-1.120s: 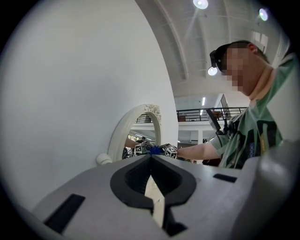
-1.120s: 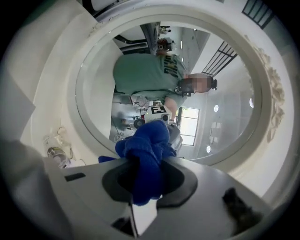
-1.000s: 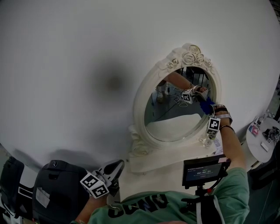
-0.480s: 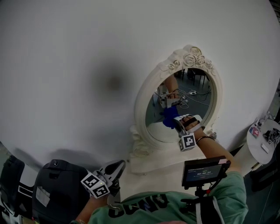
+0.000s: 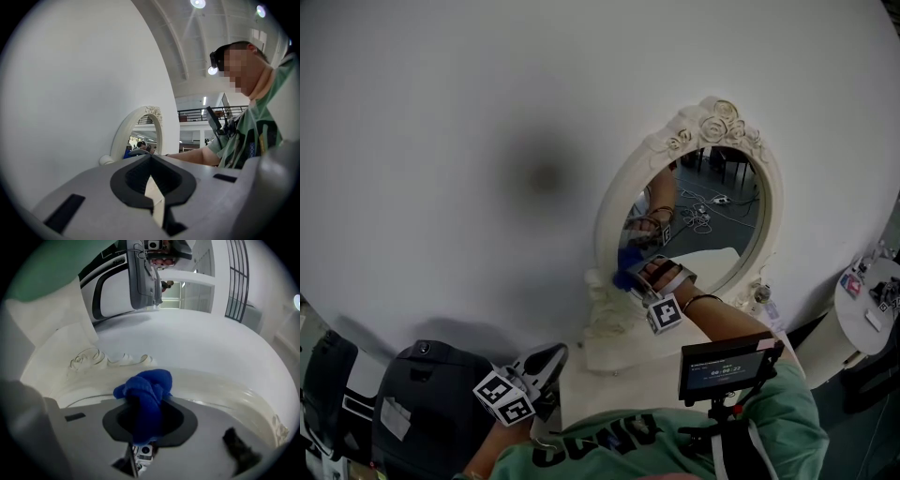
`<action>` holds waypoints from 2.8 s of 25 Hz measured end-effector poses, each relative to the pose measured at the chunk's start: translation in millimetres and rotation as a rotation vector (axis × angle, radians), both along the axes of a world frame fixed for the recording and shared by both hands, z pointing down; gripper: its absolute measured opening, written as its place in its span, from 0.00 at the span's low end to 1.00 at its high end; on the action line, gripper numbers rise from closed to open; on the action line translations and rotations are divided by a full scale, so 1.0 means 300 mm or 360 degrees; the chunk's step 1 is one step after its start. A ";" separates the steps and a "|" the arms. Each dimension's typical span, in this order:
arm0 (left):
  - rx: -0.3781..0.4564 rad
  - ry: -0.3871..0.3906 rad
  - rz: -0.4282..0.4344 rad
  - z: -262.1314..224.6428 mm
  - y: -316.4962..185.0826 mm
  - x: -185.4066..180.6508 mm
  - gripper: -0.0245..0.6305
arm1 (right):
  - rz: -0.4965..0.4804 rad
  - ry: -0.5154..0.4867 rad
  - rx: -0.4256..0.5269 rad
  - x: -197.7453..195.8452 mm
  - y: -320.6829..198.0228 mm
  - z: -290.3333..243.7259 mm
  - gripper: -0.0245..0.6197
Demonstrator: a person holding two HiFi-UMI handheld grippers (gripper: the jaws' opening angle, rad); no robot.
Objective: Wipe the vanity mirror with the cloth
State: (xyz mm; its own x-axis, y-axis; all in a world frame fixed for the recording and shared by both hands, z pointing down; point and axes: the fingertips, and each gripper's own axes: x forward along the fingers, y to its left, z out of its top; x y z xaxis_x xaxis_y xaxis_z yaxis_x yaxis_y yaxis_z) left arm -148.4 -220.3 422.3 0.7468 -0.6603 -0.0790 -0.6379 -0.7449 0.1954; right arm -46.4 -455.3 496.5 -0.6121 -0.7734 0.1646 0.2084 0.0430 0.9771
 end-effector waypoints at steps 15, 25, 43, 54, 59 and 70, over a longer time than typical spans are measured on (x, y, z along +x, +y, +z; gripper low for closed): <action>0.0001 -0.0009 0.0029 0.004 -0.008 0.013 0.05 | 0.0414 0.0018 -0.0025 0.532 -0.122 0.025 0.15; -0.0009 -0.0010 0.0078 0.012 -0.011 0.053 0.05 | 0.1003 0.0117 -0.0002 1.116 -0.236 -0.001 0.15; -0.0001 -0.0001 0.0055 0.001 0.012 0.045 0.05 | 0.1102 -0.0164 -0.0209 0.986 -0.195 -0.040 0.15; -0.0007 0.0003 0.0011 -0.006 0.022 0.029 0.05 | 0.0192 0.0025 -0.0258 0.181 0.026 0.180 0.15; 0.0006 -0.0003 -0.0021 -0.009 0.035 -0.005 0.05 | 0.0169 0.0062 -0.0273 0.061 0.001 0.233 0.15; -0.0004 -0.0008 -0.0027 -0.004 0.016 -0.016 0.05 | 0.0251 0.0066 -0.0233 0.172 -0.056 0.266 0.15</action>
State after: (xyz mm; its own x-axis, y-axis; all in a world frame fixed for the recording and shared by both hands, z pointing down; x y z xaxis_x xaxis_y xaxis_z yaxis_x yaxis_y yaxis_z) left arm -153.3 -215.4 421.2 0.7360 -0.6729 -0.0738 -0.6513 -0.7336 0.1938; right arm 5.1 -472.0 576.4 -0.4759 -0.8252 0.3044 0.2275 0.2189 0.9489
